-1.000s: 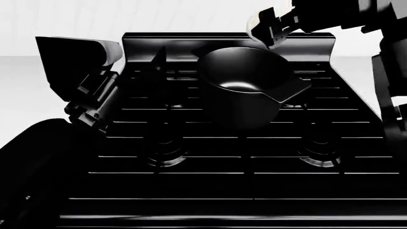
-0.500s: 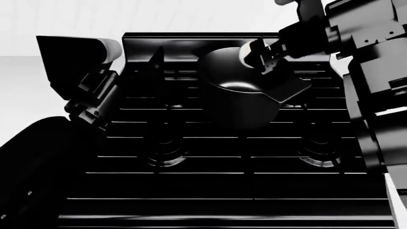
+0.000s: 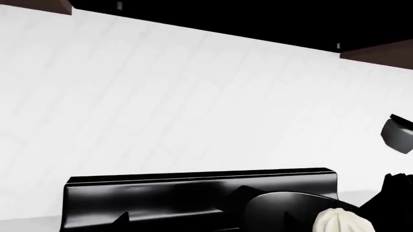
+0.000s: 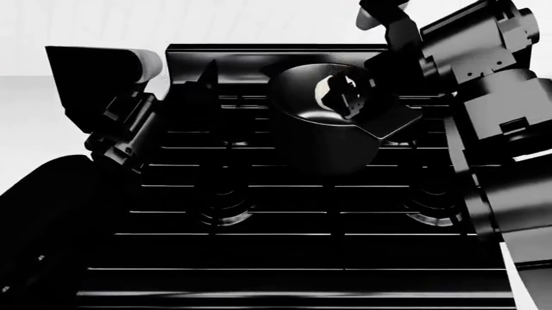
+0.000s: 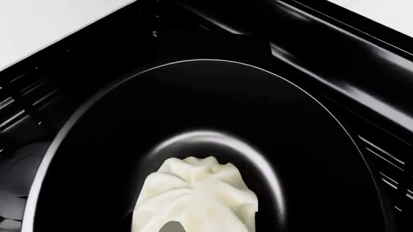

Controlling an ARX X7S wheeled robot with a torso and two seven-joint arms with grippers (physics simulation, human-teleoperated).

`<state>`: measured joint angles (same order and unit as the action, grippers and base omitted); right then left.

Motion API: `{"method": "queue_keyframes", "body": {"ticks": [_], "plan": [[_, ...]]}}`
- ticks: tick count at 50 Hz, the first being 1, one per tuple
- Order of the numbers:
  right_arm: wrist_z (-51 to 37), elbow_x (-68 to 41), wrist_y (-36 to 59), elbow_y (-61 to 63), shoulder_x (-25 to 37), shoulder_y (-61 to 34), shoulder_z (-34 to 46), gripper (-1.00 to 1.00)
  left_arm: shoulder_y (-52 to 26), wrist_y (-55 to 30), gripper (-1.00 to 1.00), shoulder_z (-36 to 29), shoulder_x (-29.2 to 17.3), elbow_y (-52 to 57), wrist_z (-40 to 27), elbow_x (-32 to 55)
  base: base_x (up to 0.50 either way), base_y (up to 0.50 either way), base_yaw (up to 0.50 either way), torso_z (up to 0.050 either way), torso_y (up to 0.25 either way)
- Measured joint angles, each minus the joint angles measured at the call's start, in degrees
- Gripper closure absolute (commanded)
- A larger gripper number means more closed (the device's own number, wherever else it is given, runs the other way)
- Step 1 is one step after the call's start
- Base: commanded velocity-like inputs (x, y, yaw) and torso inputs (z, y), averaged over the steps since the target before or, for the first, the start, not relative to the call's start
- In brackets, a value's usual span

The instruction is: Frozen meat rests on a plate on the counter. Retrieve the meat and place it in a pot on a burner. Then turn the burner on.

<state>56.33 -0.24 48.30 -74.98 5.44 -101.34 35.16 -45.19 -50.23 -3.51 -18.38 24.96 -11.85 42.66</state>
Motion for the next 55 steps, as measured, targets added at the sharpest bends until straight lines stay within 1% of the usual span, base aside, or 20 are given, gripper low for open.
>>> {"method": "queue_keyframes", "body": {"ticks": [1,18,37,45,47,49,53,55], "plan": [[0.0,0.0,0.0,0.0,0.0,0.0,0.0,-1.00,0.0,0.0,-1.00,0.0,0.0,0.0,0.0,0.0,0.00,0.00,0.00,0.000,0.000],[-0.2,0.1,-0.7,0.0,-0.4,-0.9,-0.5,-1.00,-0.1,0.7,-1.00,-0.5,-0.4,-0.7,-0.1,-0.2,0.00,0.00,0.00,0.000,0.000],[0.5,0.1,-0.3,0.0,-0.6,-6.0,-1.5,-1.00,0.0,0.5,-1.00,-0.2,-0.9,0.3,-0.8,0.8,0.00,0.00,0.00,0.000,0.000],[-2.2,-0.1,-0.5,0.5,-0.3,-7.6,-2.6,-1.00,0.0,0.0,-1.00,1.0,-0.5,1.5,-2.9,1.7,0.00,0.00,0.00,0.000,0.000],[-4.0,-0.6,2.2,3.7,0.9,-6.0,-4.2,-1.00,0.0,0.0,-1.00,1.2,-0.4,1.9,-3.5,1.8,0.00,0.00,0.00,0.000,0.000],[-6.0,-0.8,7.6,9.3,2.4,-3.5,-6.1,-1.00,0.0,-0.1,-1.00,1.5,-0.3,2.5,-4.0,1.9,0.00,0.00,0.00,0.000,0.000],[-9.5,-1.2,18.7,25.9,4.8,1.2,-9.5,-1.00,0.0,-0.2,-1.00,1.8,-0.1,3.4,-4.8,2.3,0.00,0.00,0.00,0.000,0.000],[-12.5,-3.1,22.8,33.7,6.1,2.8,-11.1,-1.00,0.0,-0.3,-1.00,2.0,-0.1,3.8,-5.1,2.5,0.00,0.00,0.00,0.000,0.000]]}}
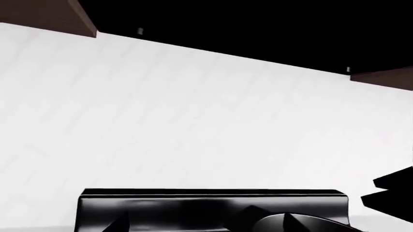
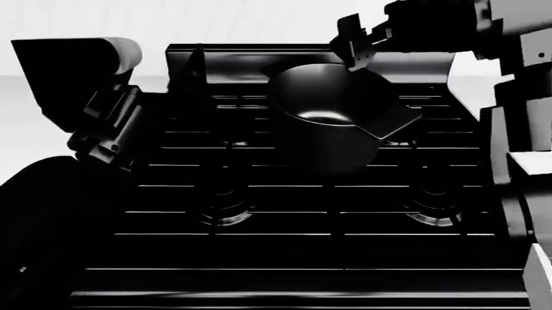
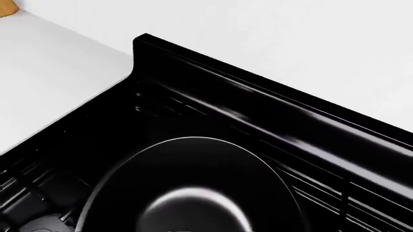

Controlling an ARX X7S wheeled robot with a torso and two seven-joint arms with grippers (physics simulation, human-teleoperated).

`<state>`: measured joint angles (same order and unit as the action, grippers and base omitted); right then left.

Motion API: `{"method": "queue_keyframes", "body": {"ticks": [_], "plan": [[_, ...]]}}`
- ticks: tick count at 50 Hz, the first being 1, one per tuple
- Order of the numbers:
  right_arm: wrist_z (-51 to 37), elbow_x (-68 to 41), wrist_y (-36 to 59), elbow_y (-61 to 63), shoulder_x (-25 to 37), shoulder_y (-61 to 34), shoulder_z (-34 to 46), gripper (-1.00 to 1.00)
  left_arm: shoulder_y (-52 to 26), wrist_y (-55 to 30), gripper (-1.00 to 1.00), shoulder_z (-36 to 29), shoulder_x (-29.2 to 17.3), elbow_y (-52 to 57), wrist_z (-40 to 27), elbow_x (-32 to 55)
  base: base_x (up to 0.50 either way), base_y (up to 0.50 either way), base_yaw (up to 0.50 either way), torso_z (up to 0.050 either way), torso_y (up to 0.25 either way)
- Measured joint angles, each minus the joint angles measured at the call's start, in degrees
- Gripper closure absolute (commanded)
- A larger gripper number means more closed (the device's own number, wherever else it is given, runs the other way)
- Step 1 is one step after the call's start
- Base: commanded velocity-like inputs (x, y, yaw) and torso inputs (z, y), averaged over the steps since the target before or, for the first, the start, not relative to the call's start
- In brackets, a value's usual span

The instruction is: Frozen meat rests on a plate on the counter. Retrieve the meat and place it in a pot on a burner. Then turn the burner on.

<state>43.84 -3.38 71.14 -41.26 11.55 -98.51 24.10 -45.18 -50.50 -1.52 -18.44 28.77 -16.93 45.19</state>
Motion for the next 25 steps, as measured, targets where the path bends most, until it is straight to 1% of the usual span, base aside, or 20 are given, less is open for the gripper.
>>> {"method": "queue_keyframes", "body": {"ticks": [2,5,10,18,25], "plan": [[-5.5,-4.7,3.4,6.5,1.9,1.3,-1.2,-1.00,0.0,-0.1,-1.00,0.1,0.0,0.4,-0.3,0.2,0.00,0.00,0.00,0.000,0.000],[-15.3,-14.9,7.4,14.4,4.9,2.8,-2.6,-1.00,0.2,-0.2,-1.00,0.3,0.0,1.0,-0.6,0.5,0.00,0.00,0.00,0.000,0.000],[-30.2,-31.1,11.8,24.2,9.0,4.8,-4.7,-1.00,0.5,-0.3,-1.00,0.5,-0.1,1.7,-1.0,1.0,0.00,0.00,0.00,0.000,0.000],[-51.0,-52.8,15.5,34.4,13.7,7.6,-7.5,-1.00,1.0,-0.3,-1.00,0.6,-0.3,2.4,-1.3,1.5,0.00,0.00,0.00,0.000,0.000],[-68.3,-69.8,16.2,40.8,16.3,11.1,-9.7,-1.00,1.4,-0.3,-1.00,0.5,-0.4,2.7,-1.4,1.8,0.00,0.00,0.00,0.000,0.000]]}}
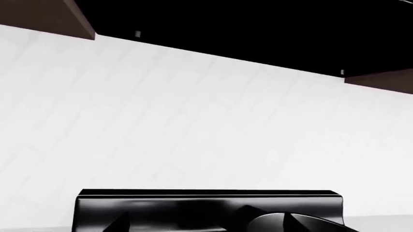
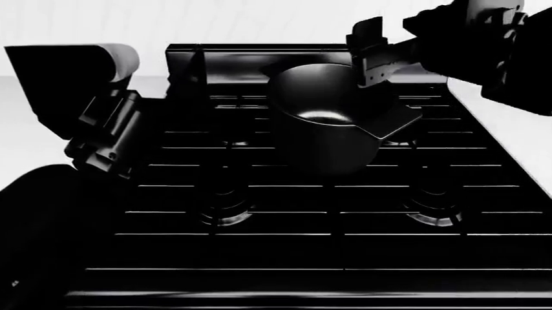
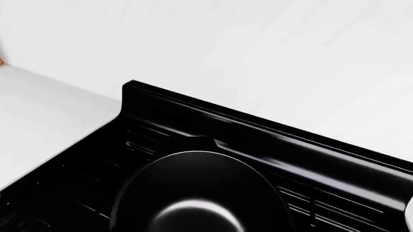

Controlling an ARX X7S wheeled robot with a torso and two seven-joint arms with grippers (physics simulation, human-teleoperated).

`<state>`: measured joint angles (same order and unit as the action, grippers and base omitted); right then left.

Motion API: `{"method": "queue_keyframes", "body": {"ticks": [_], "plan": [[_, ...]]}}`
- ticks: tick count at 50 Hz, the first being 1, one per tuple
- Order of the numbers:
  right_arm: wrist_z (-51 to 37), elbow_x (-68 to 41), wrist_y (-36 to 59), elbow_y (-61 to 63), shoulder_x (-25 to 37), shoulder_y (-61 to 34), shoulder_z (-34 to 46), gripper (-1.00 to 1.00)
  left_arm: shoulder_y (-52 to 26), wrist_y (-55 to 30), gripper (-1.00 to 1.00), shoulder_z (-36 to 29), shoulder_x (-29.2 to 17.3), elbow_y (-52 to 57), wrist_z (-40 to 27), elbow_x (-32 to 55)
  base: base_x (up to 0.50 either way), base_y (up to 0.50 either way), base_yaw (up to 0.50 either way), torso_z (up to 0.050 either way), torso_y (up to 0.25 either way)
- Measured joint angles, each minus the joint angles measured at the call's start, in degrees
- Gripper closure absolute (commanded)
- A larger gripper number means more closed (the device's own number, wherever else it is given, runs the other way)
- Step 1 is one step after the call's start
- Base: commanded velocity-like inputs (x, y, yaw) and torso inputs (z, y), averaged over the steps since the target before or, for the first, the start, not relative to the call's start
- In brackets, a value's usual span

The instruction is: Frozen meat rests on a plate on the counter. Retrieve the meat and place it in a pot on a burner. Then turn the burner on.

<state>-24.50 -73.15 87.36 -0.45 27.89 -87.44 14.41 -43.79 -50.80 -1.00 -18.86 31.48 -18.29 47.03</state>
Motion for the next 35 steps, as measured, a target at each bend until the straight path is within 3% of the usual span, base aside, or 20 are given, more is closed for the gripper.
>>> {"method": "queue_keyframes", "body": {"ticks": [8,19,27,35], "plan": [[-15.7,-13.4,-1.9,8.0,2.1,5.7,-2.5,-1.00,0.6,0.3,-1.00,-0.4,0.0,0.2,-0.1,-0.1,0.00,0.00,0.00,0.000,0.000],[-28.4,-21.0,-5.3,22.8,4.9,14.1,-5.5,-1.00,3.3,3.6,-1.00,-1.5,-0.5,1.6,0.4,-2.8,0.00,0.00,0.00,0.000,0.000],[-32.2,-22.4,-8.7,32.7,6.1,21.5,-9.5,-1.00,7.9,8.7,-1.00,-2.4,-1.6,3.6,3.2,-5.4,0.00,0.00,0.00,0.000,0.000],[-29.3,-18.7,-12.8,39.5,5.9,29.1,-14.5,-1.00,11.3,12.6,-1.00,-2.8,-2.5,5.4,5.7,-6.5,0.00,0.00,0.00,0.000,0.000]]}}
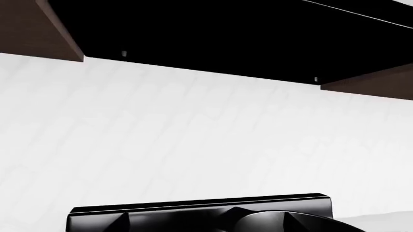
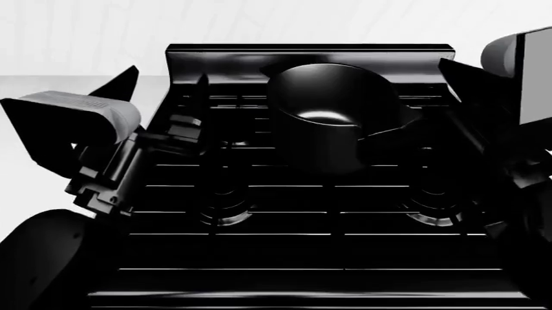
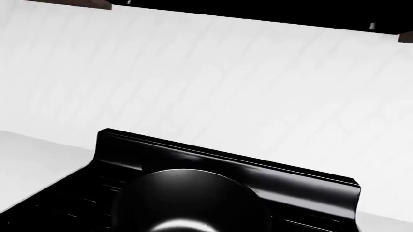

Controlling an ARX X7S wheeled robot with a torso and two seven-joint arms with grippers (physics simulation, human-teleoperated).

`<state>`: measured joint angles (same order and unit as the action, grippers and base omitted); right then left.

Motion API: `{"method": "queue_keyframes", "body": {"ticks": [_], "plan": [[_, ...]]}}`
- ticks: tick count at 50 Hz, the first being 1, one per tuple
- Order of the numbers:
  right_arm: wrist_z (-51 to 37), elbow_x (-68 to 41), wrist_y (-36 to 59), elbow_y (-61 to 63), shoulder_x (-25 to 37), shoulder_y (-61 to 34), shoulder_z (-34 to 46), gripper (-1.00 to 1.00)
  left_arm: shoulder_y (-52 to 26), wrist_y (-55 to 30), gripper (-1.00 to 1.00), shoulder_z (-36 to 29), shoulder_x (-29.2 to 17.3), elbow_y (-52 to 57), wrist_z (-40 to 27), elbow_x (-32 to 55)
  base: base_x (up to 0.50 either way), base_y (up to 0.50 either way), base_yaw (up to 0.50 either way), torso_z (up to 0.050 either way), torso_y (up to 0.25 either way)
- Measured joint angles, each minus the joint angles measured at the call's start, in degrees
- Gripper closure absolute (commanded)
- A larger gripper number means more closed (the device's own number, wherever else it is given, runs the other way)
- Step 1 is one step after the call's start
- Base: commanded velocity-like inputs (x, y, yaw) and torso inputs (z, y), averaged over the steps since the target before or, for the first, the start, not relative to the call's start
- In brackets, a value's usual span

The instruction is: Frozen meat rests on a plate on the counter. Retrieve the meat and place it in a pot on a burner. Then turn the burner on.

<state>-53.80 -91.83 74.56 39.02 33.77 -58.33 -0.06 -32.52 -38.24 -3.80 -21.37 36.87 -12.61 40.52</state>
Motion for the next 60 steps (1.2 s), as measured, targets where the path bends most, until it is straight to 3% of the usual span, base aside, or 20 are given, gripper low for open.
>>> {"method": "queue_keyframes", "body": {"ticks": [17,47,60], "plan": [[8.7,8.8,-6.4,5.4,-1.0,10.4,-5.8,-1.00,2.9,3.1,-1.00,-0.5,-0.3,0.7,2.5,0.5,-0.01,0.00,0.00,0.000,0.000],[11.7,13.0,-9.1,6.6,-1.3,14.0,-5.9,-1.00,2.9,1.8,-1.00,-0.4,-0.2,-1.5,1.6,3.5,-0.49,0.00,0.00,0.000,0.000],[12.5,15.4,-9.1,7.8,-0.5,15.2,-4.5,-1.00,4.7,8.4,-1.00,-0.6,3.3,-3.4,-1.8,-2.6,-0.01,0.00,0.00,0.000,0.000]]}}
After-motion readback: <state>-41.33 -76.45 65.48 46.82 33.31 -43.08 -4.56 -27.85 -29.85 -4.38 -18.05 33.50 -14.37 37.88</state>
